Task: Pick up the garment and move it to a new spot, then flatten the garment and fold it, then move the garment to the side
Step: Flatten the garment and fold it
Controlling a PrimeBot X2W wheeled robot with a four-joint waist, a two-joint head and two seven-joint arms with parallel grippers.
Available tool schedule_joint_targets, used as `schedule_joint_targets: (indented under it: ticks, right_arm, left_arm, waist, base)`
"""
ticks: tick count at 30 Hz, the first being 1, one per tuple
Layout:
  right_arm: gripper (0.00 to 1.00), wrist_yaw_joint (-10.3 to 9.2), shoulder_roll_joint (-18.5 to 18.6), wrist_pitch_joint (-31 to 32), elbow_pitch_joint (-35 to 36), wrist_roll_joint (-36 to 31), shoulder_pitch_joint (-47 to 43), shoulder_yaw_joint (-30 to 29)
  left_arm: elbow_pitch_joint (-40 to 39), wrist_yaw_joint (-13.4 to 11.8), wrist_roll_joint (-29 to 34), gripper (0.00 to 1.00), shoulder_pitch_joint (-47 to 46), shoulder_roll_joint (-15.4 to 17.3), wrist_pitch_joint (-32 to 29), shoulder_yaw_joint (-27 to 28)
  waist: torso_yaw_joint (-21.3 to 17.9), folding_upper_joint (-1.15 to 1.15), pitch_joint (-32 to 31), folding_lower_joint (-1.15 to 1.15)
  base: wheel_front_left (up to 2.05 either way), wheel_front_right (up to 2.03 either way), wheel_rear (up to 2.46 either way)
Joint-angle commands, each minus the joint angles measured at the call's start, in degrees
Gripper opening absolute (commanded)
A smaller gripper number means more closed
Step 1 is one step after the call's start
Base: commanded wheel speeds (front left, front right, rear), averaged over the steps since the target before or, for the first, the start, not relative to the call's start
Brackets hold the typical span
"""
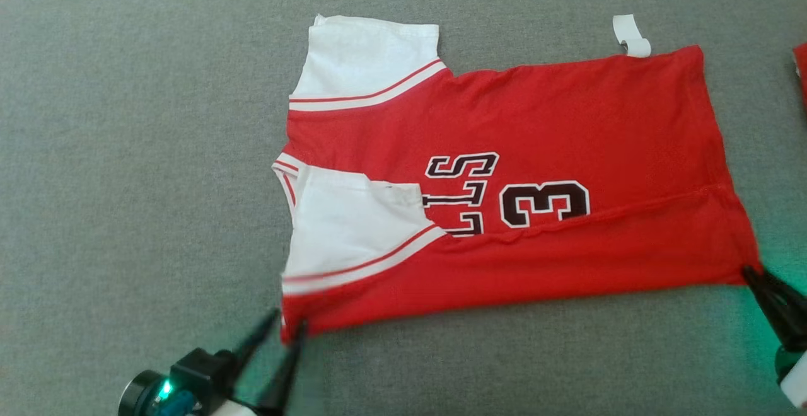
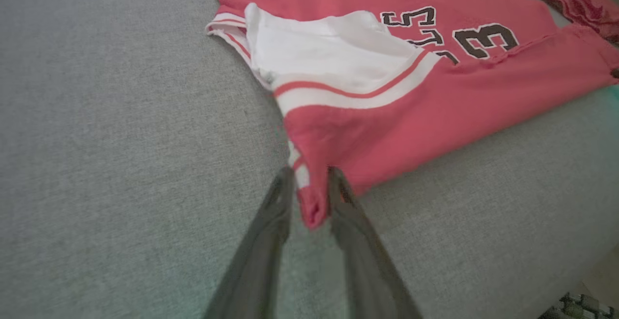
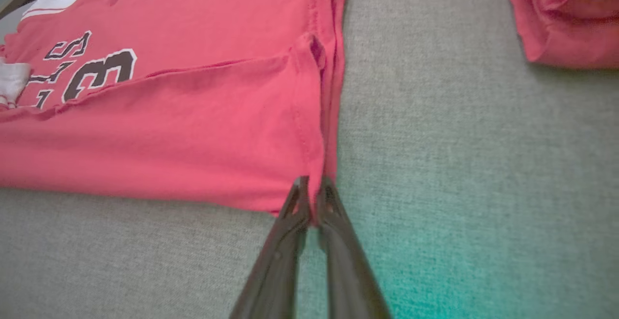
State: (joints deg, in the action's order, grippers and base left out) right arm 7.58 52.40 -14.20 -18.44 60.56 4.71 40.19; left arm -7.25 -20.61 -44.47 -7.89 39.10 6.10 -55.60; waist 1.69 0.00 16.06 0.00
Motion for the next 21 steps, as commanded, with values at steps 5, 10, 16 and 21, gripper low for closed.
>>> schedule_joint_targets:
  ticks: [5,10,16,21]
  right_arm:
    - [1.00,-0.09,2.14,-0.45,2.93,-1.00,-2.17,-4.00]
    - [1.00,-0.09,1.02,-0.73,6.23,-4.54,-2.41,-12.47]
    - [1.00,-0.09,-0.76,-0.35,9.91,-9.27,-0.86,-16.47]
    - [1.00,-0.09,-2.45,1.08,11.93,-11.93,1.30,-17.43]
  left_arm:
    - [-0.96,0.03,0.45,1.00,-2.84,1.78,0.48,2.57]
    - [-3.40,4.08,2.61,1.00,-17.23,5.51,-5.18,6.72]
    - [1.55,14.31,0.35,1.00,-37.96,6.58,-18.28,9.85]
    - [8.85,20.32,-0.70,1.00,-50.36,4.77,-28.21,9.28]
  waist:
    - [-0.21,0.00,0.50,0.00]
    - [-0.88,0.00,3.28,0.00]
    - [-3.16,0.00,9.38,0.00]
    - [-5.56,0.00,12.99,0.00]
  base:
    - [0.00,0.00,0.00]
    - [0.00,0.00,0.00]
    - [0.00,0.00,0.00]
    - [0.00,0.00,0.00]
